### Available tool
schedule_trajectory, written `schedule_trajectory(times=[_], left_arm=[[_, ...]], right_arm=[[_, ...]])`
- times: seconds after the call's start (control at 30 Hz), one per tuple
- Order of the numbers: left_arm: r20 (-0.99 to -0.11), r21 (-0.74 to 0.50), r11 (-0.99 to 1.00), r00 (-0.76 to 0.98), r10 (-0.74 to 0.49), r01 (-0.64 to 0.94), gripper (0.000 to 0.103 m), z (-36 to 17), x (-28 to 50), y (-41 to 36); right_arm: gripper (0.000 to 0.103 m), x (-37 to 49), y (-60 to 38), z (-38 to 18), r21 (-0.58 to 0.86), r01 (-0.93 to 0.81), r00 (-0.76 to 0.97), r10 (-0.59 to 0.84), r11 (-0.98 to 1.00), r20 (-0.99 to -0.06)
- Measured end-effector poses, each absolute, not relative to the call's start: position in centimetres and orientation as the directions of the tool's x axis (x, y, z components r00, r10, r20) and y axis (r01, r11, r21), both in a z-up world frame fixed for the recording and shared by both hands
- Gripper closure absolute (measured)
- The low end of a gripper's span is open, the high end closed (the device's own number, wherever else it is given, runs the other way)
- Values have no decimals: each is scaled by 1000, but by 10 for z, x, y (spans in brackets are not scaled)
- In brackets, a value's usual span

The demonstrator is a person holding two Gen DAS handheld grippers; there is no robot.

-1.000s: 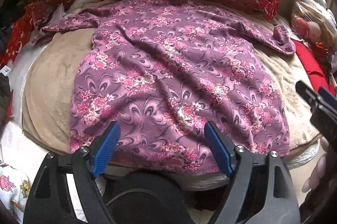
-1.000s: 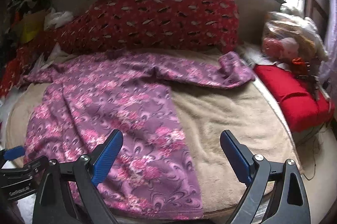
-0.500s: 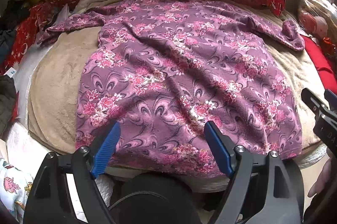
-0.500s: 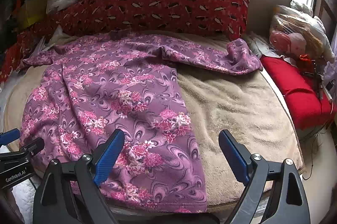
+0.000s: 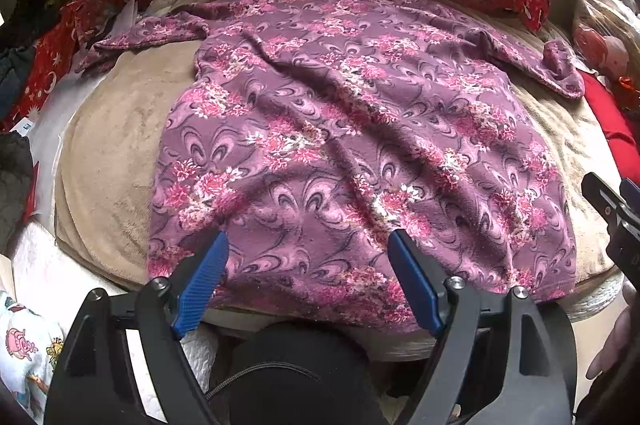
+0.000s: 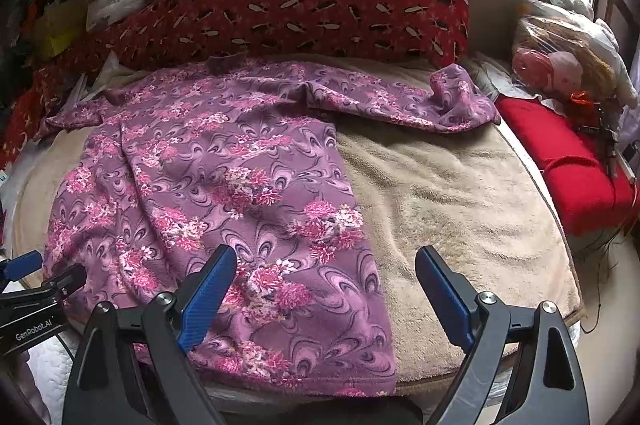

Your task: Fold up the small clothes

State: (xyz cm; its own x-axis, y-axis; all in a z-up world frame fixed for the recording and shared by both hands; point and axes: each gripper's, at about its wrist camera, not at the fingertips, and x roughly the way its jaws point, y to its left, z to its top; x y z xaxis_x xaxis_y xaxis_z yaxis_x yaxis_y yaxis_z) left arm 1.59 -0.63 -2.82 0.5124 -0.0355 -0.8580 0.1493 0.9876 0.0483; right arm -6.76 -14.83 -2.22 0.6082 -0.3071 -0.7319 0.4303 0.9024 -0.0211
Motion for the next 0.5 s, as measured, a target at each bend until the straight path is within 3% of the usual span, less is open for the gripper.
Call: schedule_trajectory(times=[0.5], left_arm=[[-859, 50, 987, 511, -35, 151, 21, -28, 16, -6]], right_arm=[[12, -71, -150, -23, -19, 438, 607, -311, 899, -731]])
